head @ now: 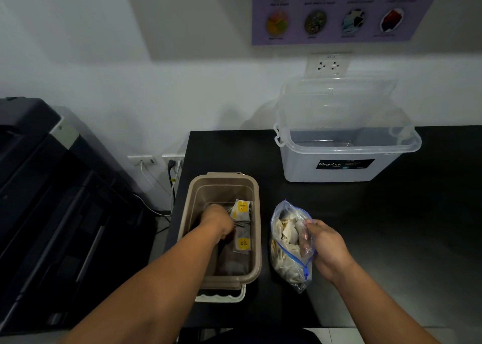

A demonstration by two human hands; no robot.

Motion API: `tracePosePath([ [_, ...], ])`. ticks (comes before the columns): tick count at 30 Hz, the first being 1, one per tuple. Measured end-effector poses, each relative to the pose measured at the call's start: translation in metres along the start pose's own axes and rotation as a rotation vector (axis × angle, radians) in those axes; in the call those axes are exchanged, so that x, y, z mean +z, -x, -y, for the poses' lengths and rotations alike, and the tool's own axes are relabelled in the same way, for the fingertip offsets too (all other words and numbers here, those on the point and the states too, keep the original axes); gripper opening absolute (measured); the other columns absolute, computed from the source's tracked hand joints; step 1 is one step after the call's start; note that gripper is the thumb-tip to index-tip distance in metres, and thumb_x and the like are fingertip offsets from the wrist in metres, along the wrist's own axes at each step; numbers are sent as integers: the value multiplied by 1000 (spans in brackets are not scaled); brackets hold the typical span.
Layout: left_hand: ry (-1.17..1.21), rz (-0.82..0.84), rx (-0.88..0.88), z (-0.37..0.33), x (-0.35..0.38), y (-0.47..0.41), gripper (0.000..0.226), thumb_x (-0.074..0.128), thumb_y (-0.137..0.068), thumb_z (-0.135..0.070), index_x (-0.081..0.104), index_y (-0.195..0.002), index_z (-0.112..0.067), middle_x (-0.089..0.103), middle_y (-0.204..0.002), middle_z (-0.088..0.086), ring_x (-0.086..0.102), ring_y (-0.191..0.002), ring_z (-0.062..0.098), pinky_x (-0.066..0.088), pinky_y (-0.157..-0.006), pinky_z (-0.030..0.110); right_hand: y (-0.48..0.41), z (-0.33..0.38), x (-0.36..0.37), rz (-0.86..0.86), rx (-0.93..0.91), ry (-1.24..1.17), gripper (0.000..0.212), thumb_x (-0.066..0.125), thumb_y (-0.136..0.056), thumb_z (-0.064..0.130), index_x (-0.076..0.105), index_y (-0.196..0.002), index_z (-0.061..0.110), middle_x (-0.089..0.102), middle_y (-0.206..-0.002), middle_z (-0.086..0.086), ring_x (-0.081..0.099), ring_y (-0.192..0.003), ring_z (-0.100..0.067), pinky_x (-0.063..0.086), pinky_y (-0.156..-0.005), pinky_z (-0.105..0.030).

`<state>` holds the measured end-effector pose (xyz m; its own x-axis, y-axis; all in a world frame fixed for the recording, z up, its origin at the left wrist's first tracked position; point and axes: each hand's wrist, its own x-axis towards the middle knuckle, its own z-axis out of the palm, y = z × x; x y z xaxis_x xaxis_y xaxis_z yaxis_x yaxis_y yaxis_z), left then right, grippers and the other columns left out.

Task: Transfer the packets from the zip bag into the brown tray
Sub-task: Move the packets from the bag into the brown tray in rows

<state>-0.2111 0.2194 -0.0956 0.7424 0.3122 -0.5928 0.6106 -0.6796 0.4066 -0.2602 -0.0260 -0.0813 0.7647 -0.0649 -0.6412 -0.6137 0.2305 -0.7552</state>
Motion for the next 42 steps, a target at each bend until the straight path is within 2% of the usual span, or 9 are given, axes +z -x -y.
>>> tracePosePath([
  [6,32,-22,38,-6,1,1,31,53,-95,-4,64,-122,4,68,-120,20,67,-111,34,58,-91,38,1,1,0,2,10,-9,22,49,-108,16,65,-114,4,80,-90,-14,76,-88,-32,60,-73,-43],
  [11,-92,42,60,-12,-1,9,22,57,-91,2,67,-110,-2,64,-85,11,63,-75,21,52,-59,30,1,1,-2,8,10,-5,22,49,-108,16,65,-116,3,79,-94,-16,77,-87,-31,60,-73,-44],
  [16,-123,-2,80,-6,-3,7,17,67,-88,-8,71,-104,-4,72,-99,12,69,-93,25,58,-87,37,3,2,-2,8,9,-9,20,49,-108,16,66,-109,4,77,-98,-20,74,-88,-33,60,-79,-47],
  [22,-240,19,154,-16,-7,12,20,74,-87,-30,69,-100,-15,66,-89,2,61,-78,15,48,-72,30,4,1,-3,13,12,2,21,49,-108,17,66,-113,4,79,-92,-16,76,-88,-32,59,-75,-45],
  [28,-401,83,115,-15,-13,24,31,77,-85,-23,65,-110,-8,65,-98,7,62,-87,20,54,-83,32,6,1,-4,13,4,19,22,49,-108,16,65,-114,3,79,-91,-16,76,-87,-32,59,-75,-44],
  [31,-506,134,179,-15,-21,39,27,65,-93,-19,66,-117,-6,67,-112,11,66,-100,23,55,-94,35,6,-1,-4,12,-1,7,22,49,-108,15,65,-115,2,79,-94,-17,75,-90,-34,60,-78,-46],
  [35,-420,-56,243,-34,-39,60,11,65,-93,-25,69,-99,-16,70,-87,2,68,-81,16,59,-82,34,7,-3,-6,18,-16,-10,20,49,-108,15,65,-110,3,78,-88,-13,75,-83,-29,59,-74,-44],
  [38,-333,-174,362,-58,-53,84,15,62,-96,-31,70,-97,-19,70,-85,-1,68,-78,13,59,-80,34,9,-3,-6,23,-26,-4,19,49,-108,15,65,-106,5,78,-84,-11,75,-80,-27,57,-72,-42],
  [42,-151,-91,628,-91,-50,123,7,67,-94,-28,72,-91,-25,70,-86,-8,67,-82,6,58,-83,31,11,-4,-5,32,-27,-9,20,50,-108,16,65,-107,4,78,-90,-15,74,-85,-30,59,-78,-45],
])
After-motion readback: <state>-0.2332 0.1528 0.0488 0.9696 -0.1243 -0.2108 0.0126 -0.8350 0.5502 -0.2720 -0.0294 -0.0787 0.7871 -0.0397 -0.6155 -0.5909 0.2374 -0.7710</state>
